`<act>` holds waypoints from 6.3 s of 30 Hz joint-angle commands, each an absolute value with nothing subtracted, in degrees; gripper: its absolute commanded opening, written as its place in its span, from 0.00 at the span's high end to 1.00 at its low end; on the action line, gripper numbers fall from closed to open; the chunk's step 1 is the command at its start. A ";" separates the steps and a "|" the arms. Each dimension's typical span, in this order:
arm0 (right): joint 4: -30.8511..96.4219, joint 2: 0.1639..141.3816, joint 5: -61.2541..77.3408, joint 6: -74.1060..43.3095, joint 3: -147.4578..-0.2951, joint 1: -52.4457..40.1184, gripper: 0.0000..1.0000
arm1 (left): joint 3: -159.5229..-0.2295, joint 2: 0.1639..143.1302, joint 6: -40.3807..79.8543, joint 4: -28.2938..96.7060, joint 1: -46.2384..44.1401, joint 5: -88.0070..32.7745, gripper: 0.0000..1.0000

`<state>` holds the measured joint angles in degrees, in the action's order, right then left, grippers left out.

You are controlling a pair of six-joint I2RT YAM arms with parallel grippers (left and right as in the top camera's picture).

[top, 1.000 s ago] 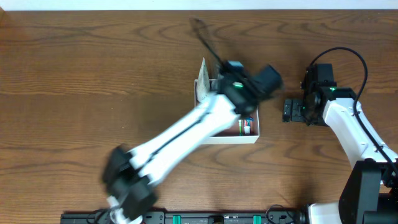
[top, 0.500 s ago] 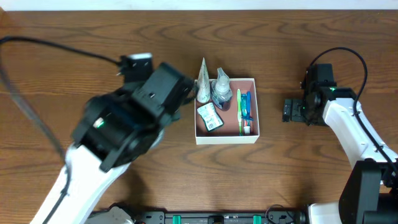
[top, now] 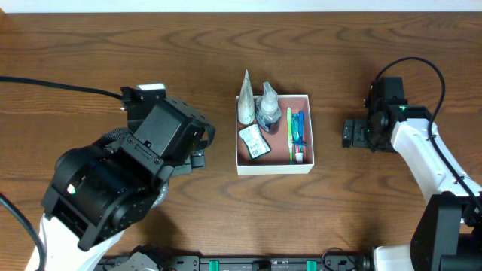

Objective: Pack container

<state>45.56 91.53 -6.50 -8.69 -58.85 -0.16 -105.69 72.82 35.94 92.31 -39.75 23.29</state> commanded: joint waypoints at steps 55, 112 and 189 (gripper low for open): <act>45.63 91.07 -7.27 -8.27 -58.92 -0.40 0.01 | -1.93 1.26 34.09 -1.83 1.76 9.21 0.02; 45.63 79.64 -7.29 -8.27 -58.92 -1.52 0.01 | -0.25 0.27 20.40 3.53 0.56 7.94 0.02; 3.70 0.32 5.65 4.58 -0.32 -2.70 0.01 | -0.25 0.27 20.40 3.53 0.56 7.94 0.02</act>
<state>3.55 0.82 5.02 3.62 -0.40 -2.28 -1.48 0.60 20.93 1.43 0.69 7.62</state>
